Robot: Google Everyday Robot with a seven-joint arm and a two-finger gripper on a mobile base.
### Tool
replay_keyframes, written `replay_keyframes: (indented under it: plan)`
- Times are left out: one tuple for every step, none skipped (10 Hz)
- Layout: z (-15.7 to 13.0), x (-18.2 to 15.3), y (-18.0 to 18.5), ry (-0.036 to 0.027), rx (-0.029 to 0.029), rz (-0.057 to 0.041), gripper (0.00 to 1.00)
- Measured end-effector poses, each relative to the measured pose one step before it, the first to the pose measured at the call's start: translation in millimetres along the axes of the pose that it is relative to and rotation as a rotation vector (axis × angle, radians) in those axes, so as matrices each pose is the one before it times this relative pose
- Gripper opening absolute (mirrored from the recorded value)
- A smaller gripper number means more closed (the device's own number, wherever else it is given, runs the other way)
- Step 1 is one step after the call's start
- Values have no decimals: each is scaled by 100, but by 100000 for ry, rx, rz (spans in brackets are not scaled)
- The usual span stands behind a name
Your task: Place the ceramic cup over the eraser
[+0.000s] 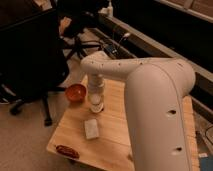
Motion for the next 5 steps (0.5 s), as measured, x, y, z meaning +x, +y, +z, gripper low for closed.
replay_keyframes:
  plan:
    - [418, 29, -213, 696, 41, -202, 80]
    - [193, -193, -135, -388, 955, -965, 80]
    - [-2, -148, -74, -459, 913, -1118, 80]
    - [-348, -189, 109, -958, 223, -1250, 80]
    - [-449, -99, 255, -800, -472, -1168, 80]
